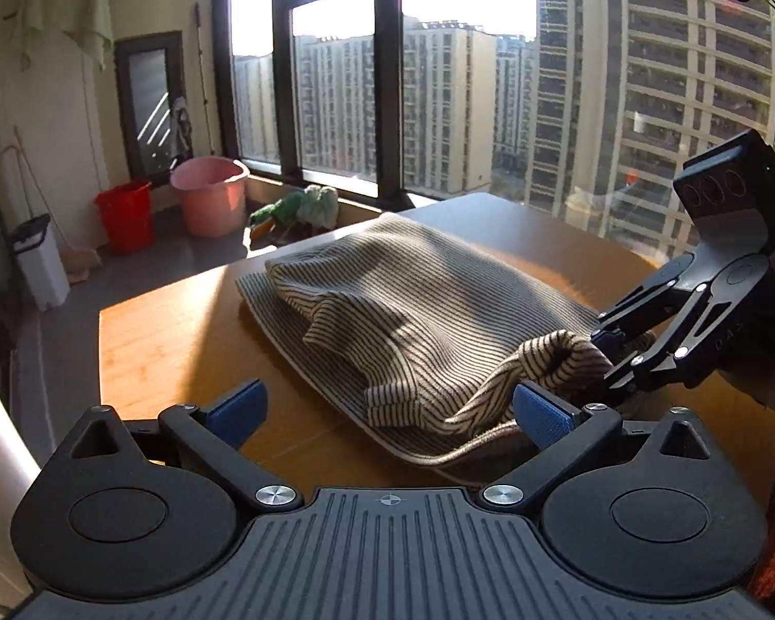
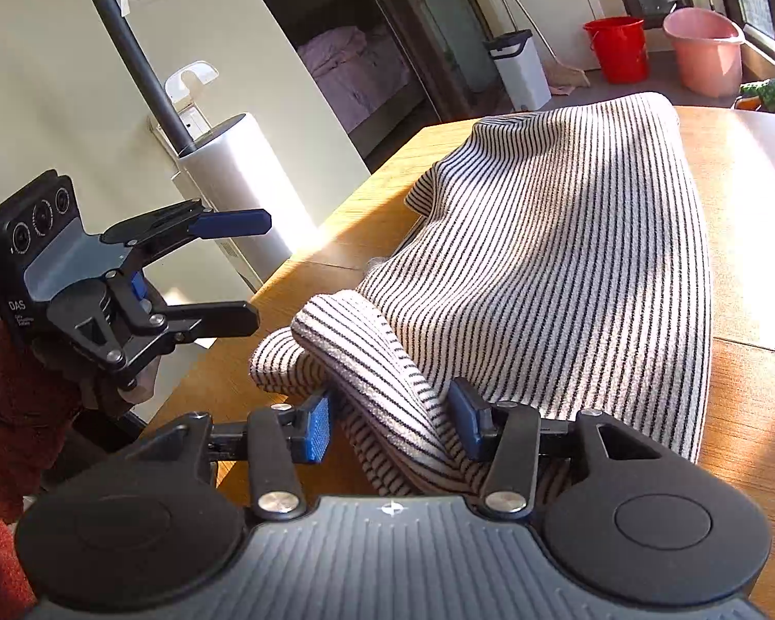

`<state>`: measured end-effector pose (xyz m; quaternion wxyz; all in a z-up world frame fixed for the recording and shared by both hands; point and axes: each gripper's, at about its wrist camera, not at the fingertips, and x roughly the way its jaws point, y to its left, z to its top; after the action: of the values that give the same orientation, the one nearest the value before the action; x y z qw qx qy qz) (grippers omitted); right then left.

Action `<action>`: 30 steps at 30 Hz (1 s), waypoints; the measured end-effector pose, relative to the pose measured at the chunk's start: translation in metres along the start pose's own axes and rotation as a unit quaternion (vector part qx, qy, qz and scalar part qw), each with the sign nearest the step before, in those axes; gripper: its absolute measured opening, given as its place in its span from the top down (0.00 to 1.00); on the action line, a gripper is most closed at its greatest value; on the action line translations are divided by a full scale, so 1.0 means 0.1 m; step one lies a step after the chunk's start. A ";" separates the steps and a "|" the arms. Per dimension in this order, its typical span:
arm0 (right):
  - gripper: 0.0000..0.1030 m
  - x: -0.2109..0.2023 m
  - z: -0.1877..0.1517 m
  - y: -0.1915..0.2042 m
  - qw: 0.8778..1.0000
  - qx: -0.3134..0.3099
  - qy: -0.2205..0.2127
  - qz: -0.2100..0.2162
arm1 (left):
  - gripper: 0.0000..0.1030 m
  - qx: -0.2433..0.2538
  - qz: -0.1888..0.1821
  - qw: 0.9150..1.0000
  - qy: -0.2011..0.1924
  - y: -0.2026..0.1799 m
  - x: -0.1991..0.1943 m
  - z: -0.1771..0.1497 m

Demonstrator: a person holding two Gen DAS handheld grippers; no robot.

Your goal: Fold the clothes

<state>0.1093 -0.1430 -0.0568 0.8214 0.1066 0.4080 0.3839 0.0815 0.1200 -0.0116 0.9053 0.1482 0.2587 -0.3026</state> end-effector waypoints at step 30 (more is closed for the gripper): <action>0.32 -0.56 -0.34 0.23 0.960 -0.208 -0.036 -0.186 | 0.47 -0.100 -0.172 0.979 0.042 -0.20 1.37 0.32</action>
<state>0.0503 -0.1722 -0.0341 0.8967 -0.1306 0.3019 0.2963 0.1752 0.0267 -0.0641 0.8383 0.0225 0.3474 -0.4195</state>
